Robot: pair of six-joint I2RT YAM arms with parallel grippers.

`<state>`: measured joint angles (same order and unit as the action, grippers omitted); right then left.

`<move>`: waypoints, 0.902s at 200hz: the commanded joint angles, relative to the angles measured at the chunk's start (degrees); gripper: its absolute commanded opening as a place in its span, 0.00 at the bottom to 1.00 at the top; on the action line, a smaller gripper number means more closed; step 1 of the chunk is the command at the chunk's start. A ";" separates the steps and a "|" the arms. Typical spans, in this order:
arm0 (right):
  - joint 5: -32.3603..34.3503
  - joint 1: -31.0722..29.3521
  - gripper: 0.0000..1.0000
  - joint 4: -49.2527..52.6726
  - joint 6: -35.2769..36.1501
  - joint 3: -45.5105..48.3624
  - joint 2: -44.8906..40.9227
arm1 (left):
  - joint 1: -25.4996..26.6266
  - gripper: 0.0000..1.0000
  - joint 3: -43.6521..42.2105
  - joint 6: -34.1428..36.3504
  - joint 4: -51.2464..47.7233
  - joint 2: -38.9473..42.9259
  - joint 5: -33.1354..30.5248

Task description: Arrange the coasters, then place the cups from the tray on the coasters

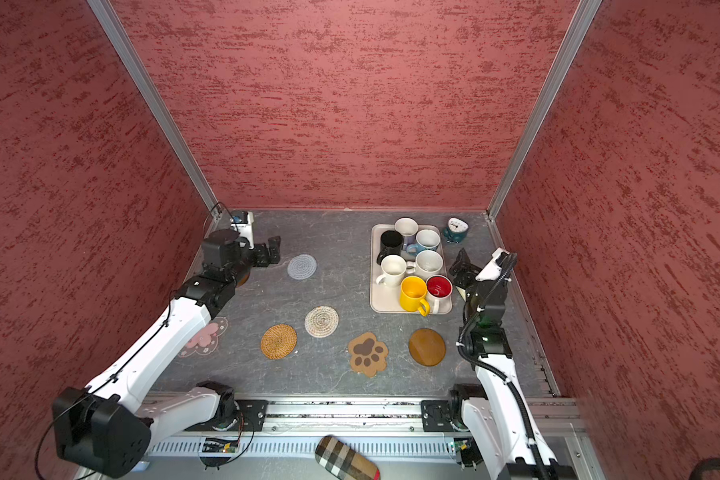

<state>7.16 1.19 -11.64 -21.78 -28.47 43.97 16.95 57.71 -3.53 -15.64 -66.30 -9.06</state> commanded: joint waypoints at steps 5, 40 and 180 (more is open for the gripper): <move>-8.02 -4.73 0.83 13.20 -0.28 -5.91 1.74 | 4.75 0.88 6.85 -2.25 -19.76 -4.78 -3.97; -9.13 -11.17 0.83 20.06 2.57 -10.93 5.29 | 7.91 0.81 11.84 -4.96 -27.08 -11.79 -3.92; -9.17 -17.01 0.78 -0.05 -0.49 -1.79 10.60 | 3.98 0.86 23.19 -4.82 -25.44 -39.25 5.60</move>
<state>-2.96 -15.31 -5.21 -20.86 -31.90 56.97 21.26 77.14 -8.49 -40.29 -101.06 -6.28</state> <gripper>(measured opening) 0.784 0.894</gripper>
